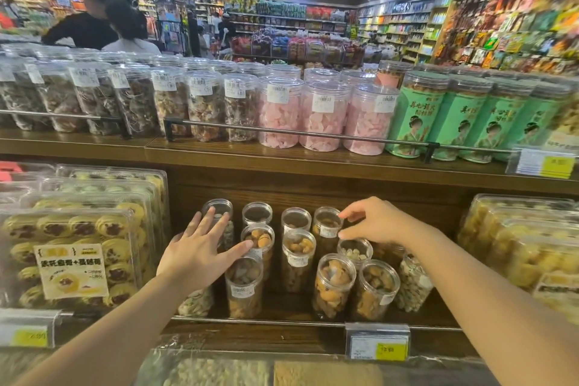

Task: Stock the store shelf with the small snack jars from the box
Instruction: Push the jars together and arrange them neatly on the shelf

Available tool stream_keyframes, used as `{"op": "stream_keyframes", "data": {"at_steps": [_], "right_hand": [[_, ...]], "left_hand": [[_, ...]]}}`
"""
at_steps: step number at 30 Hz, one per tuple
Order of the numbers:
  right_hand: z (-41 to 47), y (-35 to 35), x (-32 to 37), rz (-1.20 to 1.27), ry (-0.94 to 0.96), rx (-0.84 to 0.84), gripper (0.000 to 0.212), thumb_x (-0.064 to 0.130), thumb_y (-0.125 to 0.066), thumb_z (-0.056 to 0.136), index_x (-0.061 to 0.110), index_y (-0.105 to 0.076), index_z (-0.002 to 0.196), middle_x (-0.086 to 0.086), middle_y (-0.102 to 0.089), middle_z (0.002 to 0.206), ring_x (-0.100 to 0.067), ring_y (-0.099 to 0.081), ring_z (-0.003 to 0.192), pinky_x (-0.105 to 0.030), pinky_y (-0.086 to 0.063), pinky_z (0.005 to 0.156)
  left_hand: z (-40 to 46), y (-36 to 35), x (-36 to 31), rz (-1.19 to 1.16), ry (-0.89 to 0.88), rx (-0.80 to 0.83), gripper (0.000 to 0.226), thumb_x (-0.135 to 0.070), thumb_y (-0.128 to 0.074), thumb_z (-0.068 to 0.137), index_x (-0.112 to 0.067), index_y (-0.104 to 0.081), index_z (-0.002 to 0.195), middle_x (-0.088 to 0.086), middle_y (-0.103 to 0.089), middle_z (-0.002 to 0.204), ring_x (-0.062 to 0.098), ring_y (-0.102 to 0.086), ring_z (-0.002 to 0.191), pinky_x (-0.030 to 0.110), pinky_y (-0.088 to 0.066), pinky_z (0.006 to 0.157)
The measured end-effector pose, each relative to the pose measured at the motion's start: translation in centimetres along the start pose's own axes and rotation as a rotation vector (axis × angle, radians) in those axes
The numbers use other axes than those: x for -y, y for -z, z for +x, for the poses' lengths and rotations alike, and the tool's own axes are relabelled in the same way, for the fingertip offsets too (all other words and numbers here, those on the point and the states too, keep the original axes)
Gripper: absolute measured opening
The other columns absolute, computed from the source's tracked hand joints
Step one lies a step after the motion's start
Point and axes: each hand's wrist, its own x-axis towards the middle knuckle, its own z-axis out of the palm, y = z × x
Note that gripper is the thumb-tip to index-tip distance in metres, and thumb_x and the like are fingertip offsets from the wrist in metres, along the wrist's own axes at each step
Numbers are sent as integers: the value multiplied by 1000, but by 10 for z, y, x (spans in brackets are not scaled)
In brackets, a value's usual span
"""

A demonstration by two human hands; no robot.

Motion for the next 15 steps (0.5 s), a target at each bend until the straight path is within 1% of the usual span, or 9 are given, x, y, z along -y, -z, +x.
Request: {"op": "stream_keyframes", "data": {"at_steps": [3, 5, 8, 12, 15], "right_hand": [[-19, 6, -8, -72, 11, 61, 57, 29, -85, 81, 34, -63, 134, 7, -60, 137, -18, -55, 130, -44, -45, 111], [-28, 6, -17, -128, 0, 70, 57, 25, -83, 84, 34, -63, 136, 6, -59, 140, -18, -54, 131, -42, -45, 111], [-36, 0, -29, -132, -13, 57, 54, 23, -81, 87, 35, -63, 136, 1, -59, 141, -17, -55, 129, -38, -47, 107], [-36, -6, -36, -132, -12, 53, 52, 28, -80, 88, 30, -63, 137, 2, -57, 145, -16, -54, 130, -34, -46, 107], [-35, -5, -33, -162, 3, 38, 54, 38, -78, 88, 23, -63, 137, 2, -59, 142, -13, -57, 121, -31, -48, 101]], "left_hand": [[0, 1, -1, -3, 5, 5, 103, -98, -7, 72, -44, -1, 160, -12, 11, 168, 13, 13, 155, 50, -8, 124], [-1, 2, -2, -4, 4, 3, 102, -97, -8, 74, -43, -2, 160, -11, 10, 168, 14, 13, 155, 50, -8, 124], [-1, 1, -2, -6, 9, 4, 100, -96, -7, 75, -44, -2, 160, -11, 10, 168, 14, 13, 155, 51, -7, 124], [1, -1, 0, -7, 16, 2, 99, -96, -6, 76, -44, -3, 160, -12, 11, 168, 14, 13, 155, 51, -7, 124], [0, -2, -2, -5, 19, 3, 98, -95, -6, 76, -44, -3, 160, -12, 10, 168, 14, 13, 155, 51, -7, 124]]}}
